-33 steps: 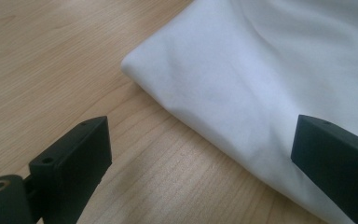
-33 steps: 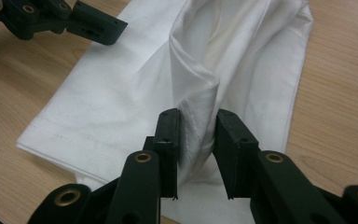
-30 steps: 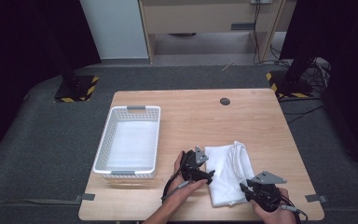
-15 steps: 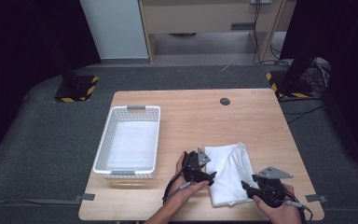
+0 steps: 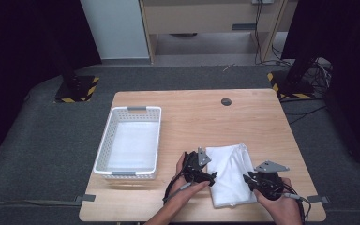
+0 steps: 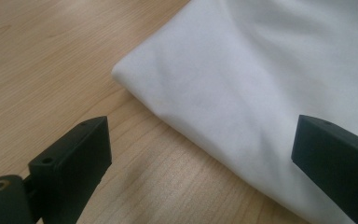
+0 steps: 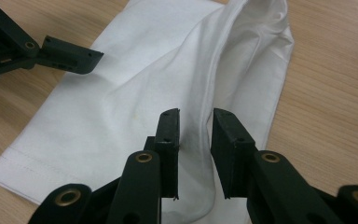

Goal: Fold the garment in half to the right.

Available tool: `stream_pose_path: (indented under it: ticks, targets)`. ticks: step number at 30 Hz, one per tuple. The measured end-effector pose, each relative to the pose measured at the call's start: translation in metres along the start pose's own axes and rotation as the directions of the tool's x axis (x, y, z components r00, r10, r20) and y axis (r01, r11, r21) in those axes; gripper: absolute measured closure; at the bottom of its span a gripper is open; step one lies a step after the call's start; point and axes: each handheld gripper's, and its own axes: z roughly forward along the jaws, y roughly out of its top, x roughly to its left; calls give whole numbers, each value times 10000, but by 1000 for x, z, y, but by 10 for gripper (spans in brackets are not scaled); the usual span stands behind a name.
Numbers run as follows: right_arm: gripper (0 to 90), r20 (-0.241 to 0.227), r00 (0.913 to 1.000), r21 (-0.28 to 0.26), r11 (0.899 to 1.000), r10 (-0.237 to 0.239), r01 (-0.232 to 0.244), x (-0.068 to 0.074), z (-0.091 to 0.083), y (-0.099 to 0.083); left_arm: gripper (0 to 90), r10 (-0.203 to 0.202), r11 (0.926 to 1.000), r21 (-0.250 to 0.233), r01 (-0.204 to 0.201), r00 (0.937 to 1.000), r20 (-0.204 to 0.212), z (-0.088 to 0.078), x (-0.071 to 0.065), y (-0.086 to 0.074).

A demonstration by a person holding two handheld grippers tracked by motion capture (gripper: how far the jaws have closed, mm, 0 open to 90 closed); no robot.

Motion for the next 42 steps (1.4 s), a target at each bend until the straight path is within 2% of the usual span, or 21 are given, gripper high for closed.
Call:
stream_pose_path:
  ticks: [4, 9, 12, 15, 18, 21, 24, 27, 33, 37, 42]
  targets:
    - [698, 28, 10000, -1, 10000, -14, 14, 0, 2, 2, 38, 4, 10000, 17, -4, 10000, -12, 0, 1, 0]
    - [880, 117, 9999, -36, 10000, -22, 22, -2, 1, 5, 38, 25, 10000, 45, -25, 10000, -39, 0, 1, 0]
    - [891, 195, 9997, -171, 9998, 130, -126, -5, -6, 4, 39, -25, 10000, 32, 26, 10000, -79, 0, 1, 0]
    - [891, 421, 9980, -272, 9985, 478, -466, -13, -12, -3, 39, -26, 10000, 35, 26, 9999, -141, -1, 1, 0]
    - [889, 597, 9953, 224, 9968, 757, -771, -22, -2, -16, 39, 10, 9999, 102, -8, 9998, -175, 0, 1, -1]
    - [885, 592, 9932, 246, 9945, 999, -1015, -28, 4, -21, 39, 48, 9998, 173, -45, 9998, -177, 1, 0, -1]
    - [787, 557, 9921, 181, 9934, 1120, -1132, -30, 5, -19, 40, 61, 9997, 254, -57, 9998, -181, 3, 0, -2]
    - [725, 673, 9923, 205, 9942, 1044, -1060, -32, -1, -20, 40, 53, 9995, 313, -48, 9998, -168, 4, 0, -3]
    - [771, 677, 9941, 761, 9930, 848, -899, -34, 2, -33, 39, 102, 9991, 415, -94, 9997, -201, 8, 0, -3]
    - [773, 662, 9949, 836, 9931, 764, -818, -33, 7, -35, 40, 91, 9990, 428, -85, 9998, -158, 9, -1, -3]
    - [764, 888, 9939, 971, 9925, 652, -738, -35, 15, -35, 38, -87, 9997, 245, 90, 9999, -90, 3, 0, -1]
